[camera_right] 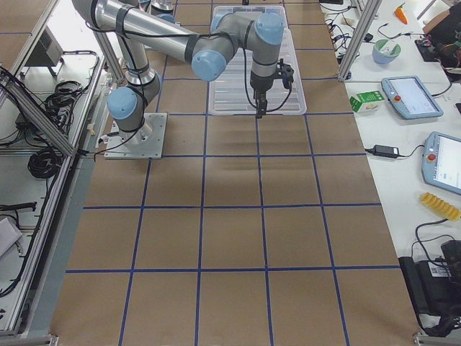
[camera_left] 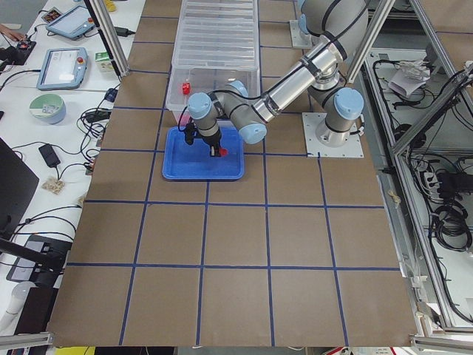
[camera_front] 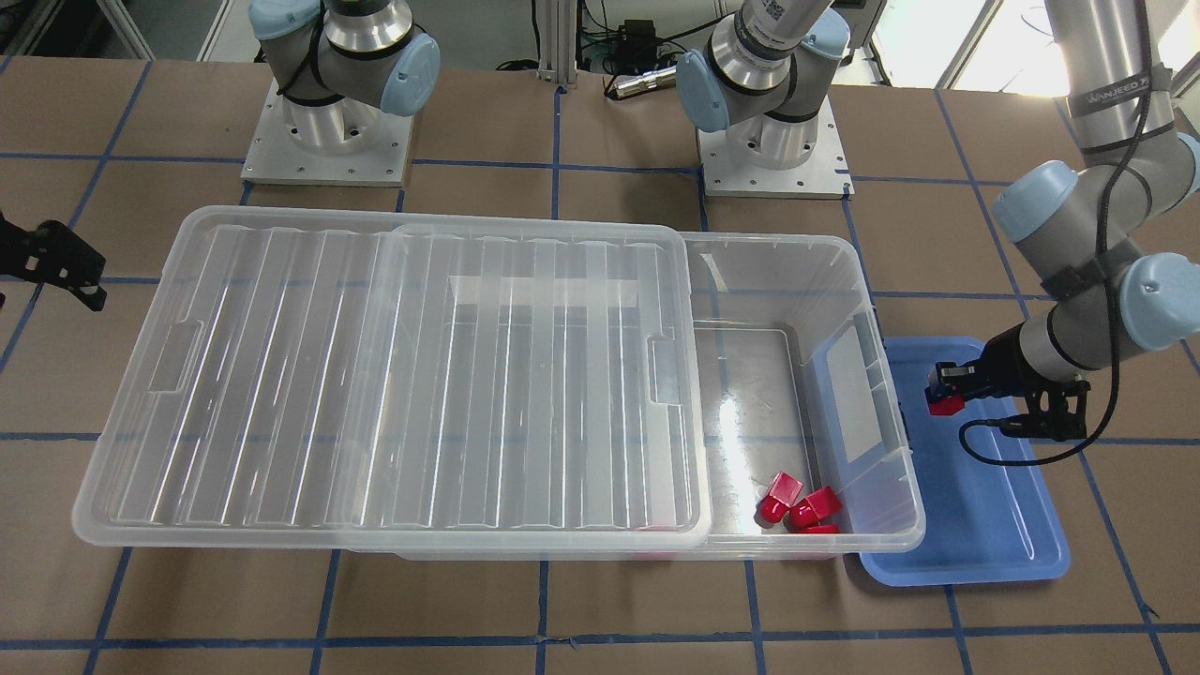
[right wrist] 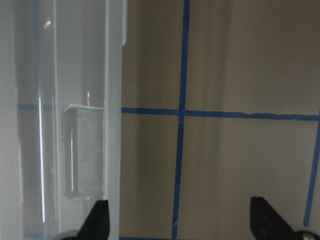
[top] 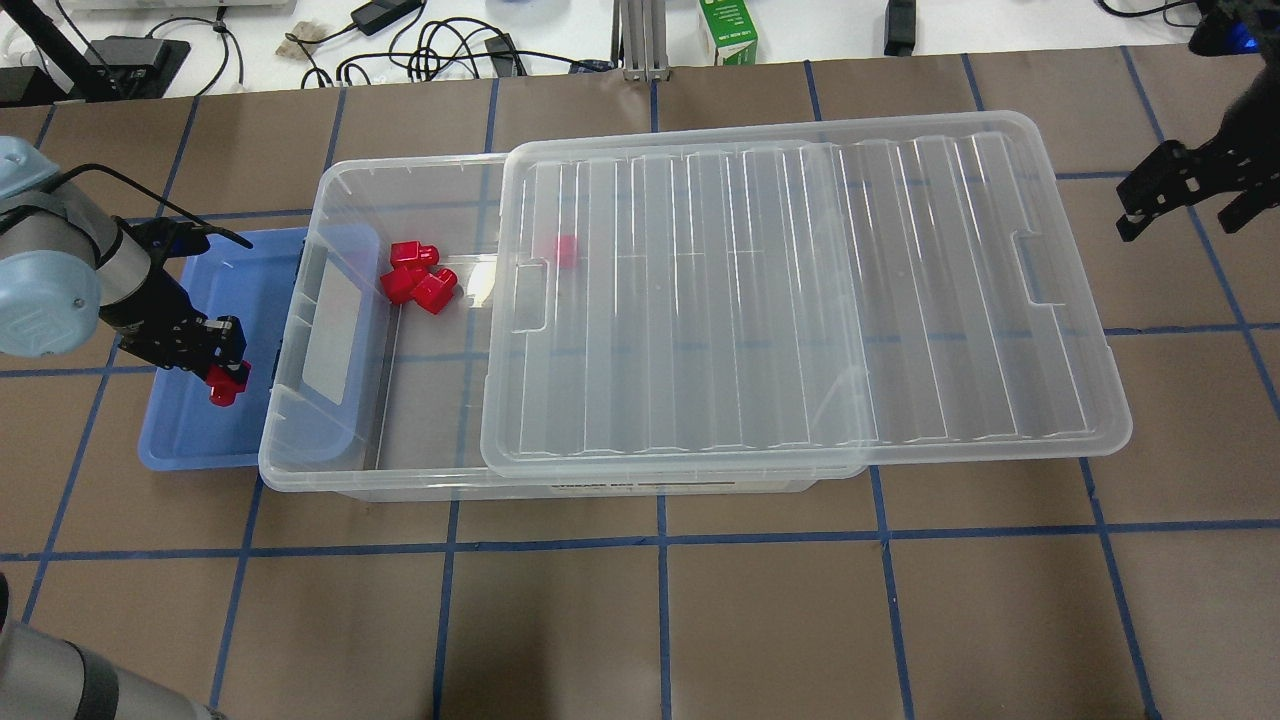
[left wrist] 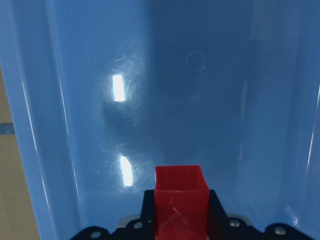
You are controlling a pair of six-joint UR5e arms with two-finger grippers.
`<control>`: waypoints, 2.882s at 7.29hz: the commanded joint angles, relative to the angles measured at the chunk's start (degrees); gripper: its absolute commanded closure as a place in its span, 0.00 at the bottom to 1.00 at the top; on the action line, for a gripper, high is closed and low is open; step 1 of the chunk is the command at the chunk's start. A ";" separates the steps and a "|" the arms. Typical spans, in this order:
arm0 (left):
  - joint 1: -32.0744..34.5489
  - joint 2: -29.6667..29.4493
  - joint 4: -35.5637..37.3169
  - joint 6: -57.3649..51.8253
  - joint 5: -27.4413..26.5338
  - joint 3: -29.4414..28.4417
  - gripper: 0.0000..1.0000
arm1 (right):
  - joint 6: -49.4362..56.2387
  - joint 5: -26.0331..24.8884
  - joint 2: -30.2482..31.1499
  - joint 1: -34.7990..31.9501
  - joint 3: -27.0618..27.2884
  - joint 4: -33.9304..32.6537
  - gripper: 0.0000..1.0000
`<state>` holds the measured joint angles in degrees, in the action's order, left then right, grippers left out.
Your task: Place red block in blue tray from box
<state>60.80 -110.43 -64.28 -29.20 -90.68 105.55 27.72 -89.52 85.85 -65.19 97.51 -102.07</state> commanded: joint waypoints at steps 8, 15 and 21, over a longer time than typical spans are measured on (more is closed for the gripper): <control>9.56 12.41 -26.02 14.62 -0.02 -16.48 0.12 | -0.64 -1.27 -0.51 -0.29 8.14 -7.61 0.00; 27.61 21.66 -24.32 23.23 -0.46 -18.01 0.00 | -11.53 1.37 -0.24 -9.14 9.90 -7.87 0.00; 27.45 22.45 -25.20 23.84 -0.63 -18.19 0.00 | -21.92 1.46 -0.50 -18.04 9.90 -8.14 0.00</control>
<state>88.28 -88.21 -89.08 -5.53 -91.27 87.34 6.77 -88.10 85.37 -82.03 107.44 -110.15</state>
